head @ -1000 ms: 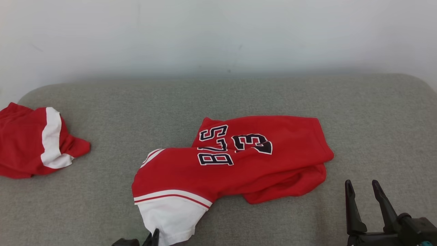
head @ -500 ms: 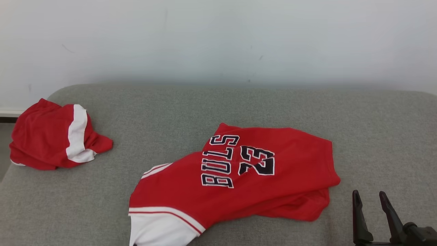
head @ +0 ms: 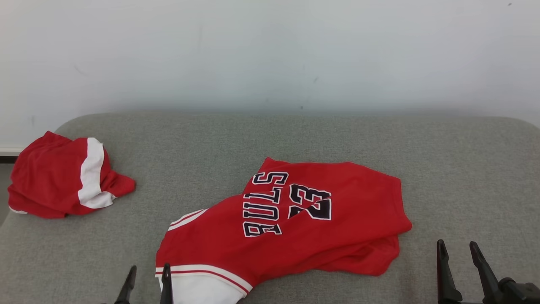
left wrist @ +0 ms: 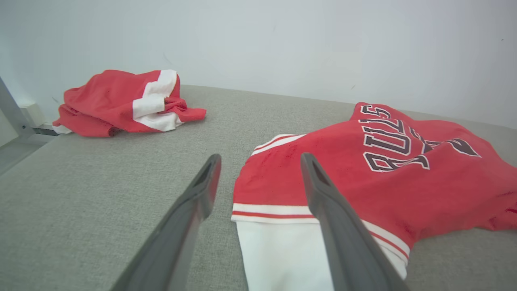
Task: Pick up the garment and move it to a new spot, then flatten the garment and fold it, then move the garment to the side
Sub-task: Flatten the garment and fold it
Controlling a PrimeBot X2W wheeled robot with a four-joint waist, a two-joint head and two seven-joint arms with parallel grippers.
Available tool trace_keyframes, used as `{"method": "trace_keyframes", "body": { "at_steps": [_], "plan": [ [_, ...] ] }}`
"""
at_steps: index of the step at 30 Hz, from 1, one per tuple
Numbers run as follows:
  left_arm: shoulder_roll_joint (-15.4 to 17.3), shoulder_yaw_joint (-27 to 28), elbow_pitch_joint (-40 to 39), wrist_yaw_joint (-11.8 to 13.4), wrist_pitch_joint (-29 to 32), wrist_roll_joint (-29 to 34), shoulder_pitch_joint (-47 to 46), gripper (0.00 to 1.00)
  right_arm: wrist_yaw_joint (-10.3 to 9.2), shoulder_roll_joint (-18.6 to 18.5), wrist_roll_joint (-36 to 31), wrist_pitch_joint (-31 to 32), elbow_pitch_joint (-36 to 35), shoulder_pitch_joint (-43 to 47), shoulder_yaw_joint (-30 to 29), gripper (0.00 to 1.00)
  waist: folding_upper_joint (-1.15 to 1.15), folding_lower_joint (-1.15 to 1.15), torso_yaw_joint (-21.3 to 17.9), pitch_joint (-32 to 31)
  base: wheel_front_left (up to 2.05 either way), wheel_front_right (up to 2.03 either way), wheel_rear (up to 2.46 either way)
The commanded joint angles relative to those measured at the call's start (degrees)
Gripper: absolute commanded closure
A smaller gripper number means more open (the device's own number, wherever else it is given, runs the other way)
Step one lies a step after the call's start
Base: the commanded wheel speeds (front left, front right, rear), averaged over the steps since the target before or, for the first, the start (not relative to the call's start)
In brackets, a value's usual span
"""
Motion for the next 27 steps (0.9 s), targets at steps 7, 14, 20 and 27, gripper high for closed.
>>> {"method": "trace_keyframes", "body": {
  "at_steps": [7,14,20,27],
  "plan": [
    [-0.6,1.8,-6.5,-0.1,-0.2,3.7,1.5,0.00,-0.12,-0.1,0.6,-0.6,0.2,0.3,-0.1,0.00,0.00,0.00,-1.0,-0.3,0.00,0.00,0.00],
    [-0.7,3.4,-8.6,-0.9,-0.2,6.4,0.4,0.00,-0.12,0.3,0.7,-0.9,0.0,0.8,-0.6,0.00,0.00,0.00,-1.3,-0.5,0.00,0.00,0.00],
    [0.0,3.9,-7.4,-1.5,-0.2,8.0,-0.1,0.00,-0.12,0.6,0.6,-1.0,0.2,0.9,-0.5,0.00,0.00,0.00,-1.5,-0.7,0.00,0.00,0.00],
    [0.5,3.8,-4.8,-2.3,-0.2,8.6,-0.3,0.00,-0.12,0.7,0.4,-0.7,0.3,1.0,-0.3,0.00,0.00,0.00,-1.4,-0.6,0.00,0.00,0.00]
  ]
}}
